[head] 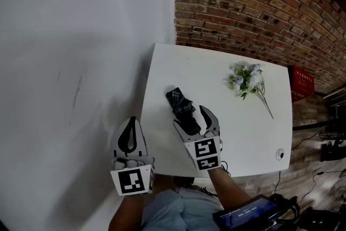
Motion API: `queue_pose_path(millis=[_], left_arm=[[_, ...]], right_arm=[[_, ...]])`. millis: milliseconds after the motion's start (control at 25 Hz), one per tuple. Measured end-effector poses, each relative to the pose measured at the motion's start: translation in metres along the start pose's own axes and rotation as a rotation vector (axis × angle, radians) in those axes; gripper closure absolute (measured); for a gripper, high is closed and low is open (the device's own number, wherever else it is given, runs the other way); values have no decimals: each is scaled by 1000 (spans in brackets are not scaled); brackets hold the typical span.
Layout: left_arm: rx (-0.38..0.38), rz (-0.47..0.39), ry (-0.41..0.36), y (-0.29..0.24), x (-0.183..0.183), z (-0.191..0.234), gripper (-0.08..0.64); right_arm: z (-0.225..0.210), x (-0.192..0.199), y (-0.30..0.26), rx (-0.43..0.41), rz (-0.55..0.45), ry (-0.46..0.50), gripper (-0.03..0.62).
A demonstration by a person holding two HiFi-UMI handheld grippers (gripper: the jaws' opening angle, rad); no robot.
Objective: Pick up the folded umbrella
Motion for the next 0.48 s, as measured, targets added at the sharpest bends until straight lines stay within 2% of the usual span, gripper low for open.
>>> queue_pose_path(millis=[480], left_arm=[[24,88,52,-18,33,1,552]], right_arm=[[6,67,-35,-16,210,-30,183]])
Point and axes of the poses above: the fingertips, and each gripper's own axes: y backward along the fingers, z to its left, x out of its underside, the point moved 3 cm from there along y, backward along the fingers, and after that the axes turned 1 degree about y, right-handed, at the moved point
